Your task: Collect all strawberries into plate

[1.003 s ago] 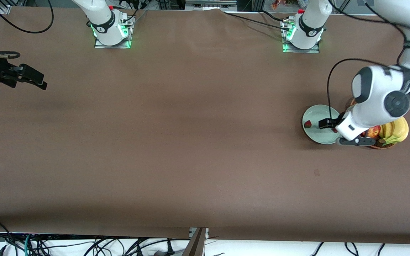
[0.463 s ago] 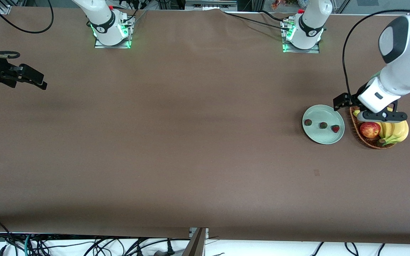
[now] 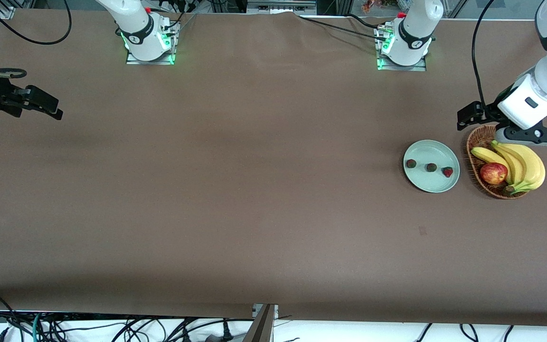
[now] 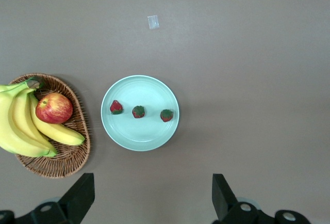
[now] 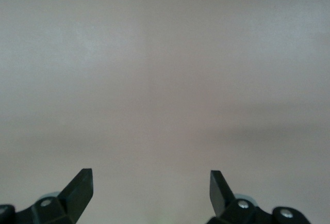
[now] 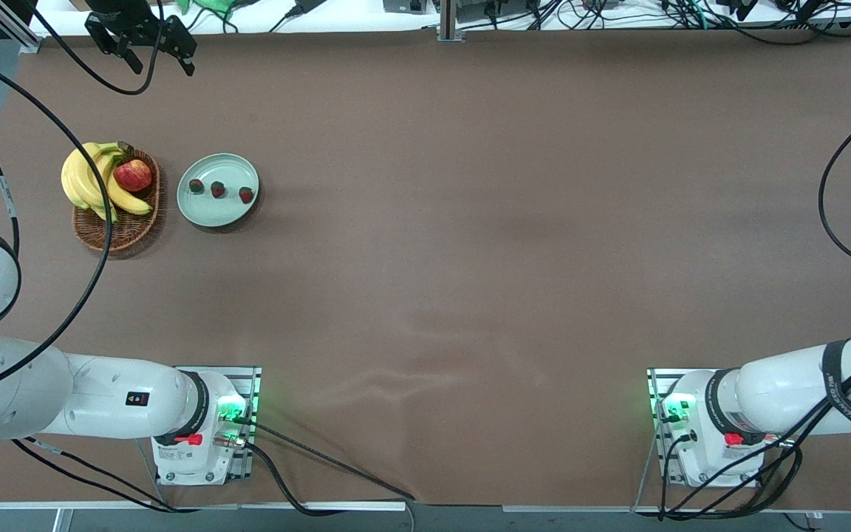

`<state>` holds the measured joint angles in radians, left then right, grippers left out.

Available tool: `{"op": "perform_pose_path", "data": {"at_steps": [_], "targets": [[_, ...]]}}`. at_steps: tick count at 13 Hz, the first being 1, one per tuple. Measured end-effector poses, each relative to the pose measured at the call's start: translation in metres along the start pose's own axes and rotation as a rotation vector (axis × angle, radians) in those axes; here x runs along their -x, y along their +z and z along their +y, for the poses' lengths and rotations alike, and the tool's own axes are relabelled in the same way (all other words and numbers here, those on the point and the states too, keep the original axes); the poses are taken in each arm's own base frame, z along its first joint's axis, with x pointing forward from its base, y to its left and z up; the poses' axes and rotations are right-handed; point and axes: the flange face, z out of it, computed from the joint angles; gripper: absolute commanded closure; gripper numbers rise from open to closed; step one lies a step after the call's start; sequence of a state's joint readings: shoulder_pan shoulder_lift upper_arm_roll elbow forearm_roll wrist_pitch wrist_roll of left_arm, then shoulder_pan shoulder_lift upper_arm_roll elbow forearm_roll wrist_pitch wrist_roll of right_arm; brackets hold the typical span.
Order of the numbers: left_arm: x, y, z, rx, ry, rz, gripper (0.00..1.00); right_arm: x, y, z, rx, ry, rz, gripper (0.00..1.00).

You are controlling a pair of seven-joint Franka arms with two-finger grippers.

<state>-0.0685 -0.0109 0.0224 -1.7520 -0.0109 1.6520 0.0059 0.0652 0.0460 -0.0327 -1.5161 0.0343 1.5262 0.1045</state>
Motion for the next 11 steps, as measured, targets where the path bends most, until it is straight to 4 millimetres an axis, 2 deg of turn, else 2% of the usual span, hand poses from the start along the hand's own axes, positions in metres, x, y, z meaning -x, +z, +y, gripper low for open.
{"op": "perform_pose_path", "data": {"at_steps": [3, 11], "targets": [[0.003, -0.016, 0.002, 0.014, 0.000, -0.022, 0.00, 0.000, 0.000, 0.000, 0.000, 0.000, 0.000, 0.00], [0.006, -0.022, 0.002, 0.014, 0.001, -0.037, 0.00, 0.000, 0.000, 0.000, 0.000, 0.000, 0.000, 0.00]]}}
